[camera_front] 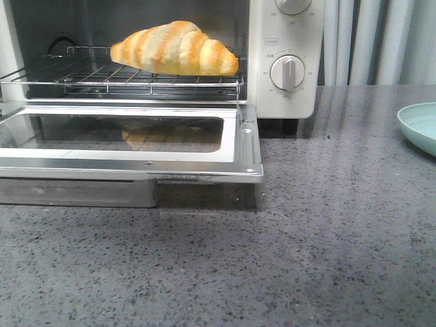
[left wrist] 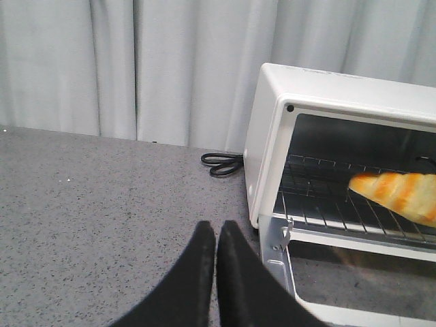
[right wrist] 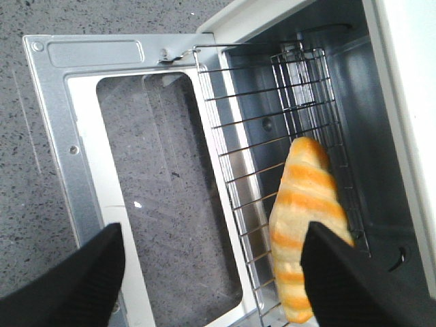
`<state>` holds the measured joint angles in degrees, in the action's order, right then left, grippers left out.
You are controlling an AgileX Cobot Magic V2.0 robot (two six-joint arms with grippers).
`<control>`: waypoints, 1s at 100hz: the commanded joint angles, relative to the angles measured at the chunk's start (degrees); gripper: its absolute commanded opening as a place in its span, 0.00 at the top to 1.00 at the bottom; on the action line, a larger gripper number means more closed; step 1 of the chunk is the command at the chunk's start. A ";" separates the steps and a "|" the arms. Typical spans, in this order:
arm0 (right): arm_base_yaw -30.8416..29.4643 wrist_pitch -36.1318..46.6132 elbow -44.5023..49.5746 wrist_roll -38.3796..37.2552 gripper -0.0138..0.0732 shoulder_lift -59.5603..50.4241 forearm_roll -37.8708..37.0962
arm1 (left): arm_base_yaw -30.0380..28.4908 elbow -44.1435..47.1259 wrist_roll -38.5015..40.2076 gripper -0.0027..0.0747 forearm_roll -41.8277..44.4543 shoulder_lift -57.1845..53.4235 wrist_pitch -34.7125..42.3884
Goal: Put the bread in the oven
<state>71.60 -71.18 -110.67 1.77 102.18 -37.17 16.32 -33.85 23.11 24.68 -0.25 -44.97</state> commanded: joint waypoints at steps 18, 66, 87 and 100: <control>0.12 -3.65 -1.95 -1.34 0.28 -7.07 -2.16 | -5.09 10.75 -0.51 0.99 -4.34 -1.59 21.38; -3.58 -3.65 9.03 -5.02 0.32 -19.11 -1.69 | -5.09 23.26 -1.54 0.99 -2.73 -1.59 30.18; -9.05 -3.65 17.42 -8.16 0.68 -25.51 -1.65 | -5.09 23.26 -1.54 0.99 -2.85 -1.59 30.18; -10.18 -3.65 19.87 -8.27 0.88 -27.64 -1.29 | -5.09 23.26 -1.54 0.99 -2.85 -1.59 30.18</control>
<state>62.28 -72.15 -90.95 -5.97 77.66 -36.13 11.37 -9.02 21.57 21.85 -0.25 -19.19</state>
